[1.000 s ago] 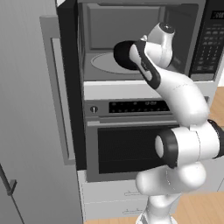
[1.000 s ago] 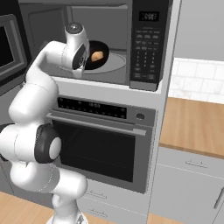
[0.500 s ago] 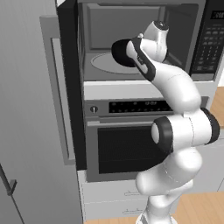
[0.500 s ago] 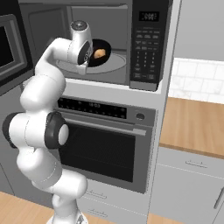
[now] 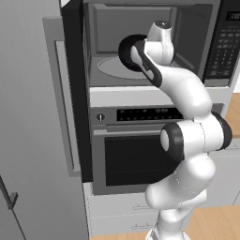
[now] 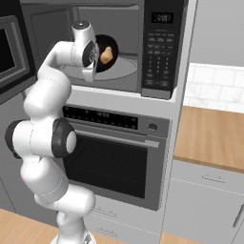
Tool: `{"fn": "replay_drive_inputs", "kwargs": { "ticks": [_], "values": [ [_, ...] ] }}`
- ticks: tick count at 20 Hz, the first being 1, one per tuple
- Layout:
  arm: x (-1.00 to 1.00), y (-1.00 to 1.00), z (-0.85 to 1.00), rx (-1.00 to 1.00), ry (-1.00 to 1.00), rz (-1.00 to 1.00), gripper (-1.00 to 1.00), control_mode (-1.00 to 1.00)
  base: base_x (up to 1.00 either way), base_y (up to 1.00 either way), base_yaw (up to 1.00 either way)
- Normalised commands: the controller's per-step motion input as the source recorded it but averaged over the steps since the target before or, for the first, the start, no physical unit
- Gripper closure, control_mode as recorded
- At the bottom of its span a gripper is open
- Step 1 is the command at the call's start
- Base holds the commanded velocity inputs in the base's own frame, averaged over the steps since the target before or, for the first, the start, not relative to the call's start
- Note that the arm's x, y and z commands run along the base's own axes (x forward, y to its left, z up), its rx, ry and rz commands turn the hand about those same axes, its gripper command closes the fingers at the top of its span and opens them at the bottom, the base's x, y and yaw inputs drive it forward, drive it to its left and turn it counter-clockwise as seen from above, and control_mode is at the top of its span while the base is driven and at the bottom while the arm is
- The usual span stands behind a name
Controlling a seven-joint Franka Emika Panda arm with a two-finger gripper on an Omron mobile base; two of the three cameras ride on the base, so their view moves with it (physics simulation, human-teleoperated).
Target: Pick the squash from the sink and place it in the bowl. Then pick the bowl and place it in the microwave. Then close the microwave door and press the start button.
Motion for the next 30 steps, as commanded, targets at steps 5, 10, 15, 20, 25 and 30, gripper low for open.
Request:
{"fn": "replay_drive_inputs", "kwargs": {
  "ticks": [5, 10, 15, 20, 25, 30],
  "values": [
    [-0.03, 0.00, 0.11, 0.00, 0.00, 0.00, -1.00, -1.00, 0.00, 0.00, 0.00],
    [-0.24, 0.00, 0.18, 0.00, 0.00, 0.00, -1.00, -1.00, 0.00, 0.00, 0.00],
    [-0.46, 0.02, -0.04, 0.00, -0.16, 0.02, -1.00, -1.00, 0.00, 0.00, 0.00],
    [-0.29, 0.14, -0.57, 0.00, -0.35, 0.03, -1.00, -1.00, 0.00, 0.00, 0.00],
    [-0.73, 0.00, 0.45, 0.00, -0.25, 0.00, -1.00, -1.00, 0.00, 0.00, 0.00],
    [-1.00, -0.01, 0.42, 0.00, -0.19, 0.00, -1.00, -1.00, 0.00, 0.00, 0.00]
  ]
}}
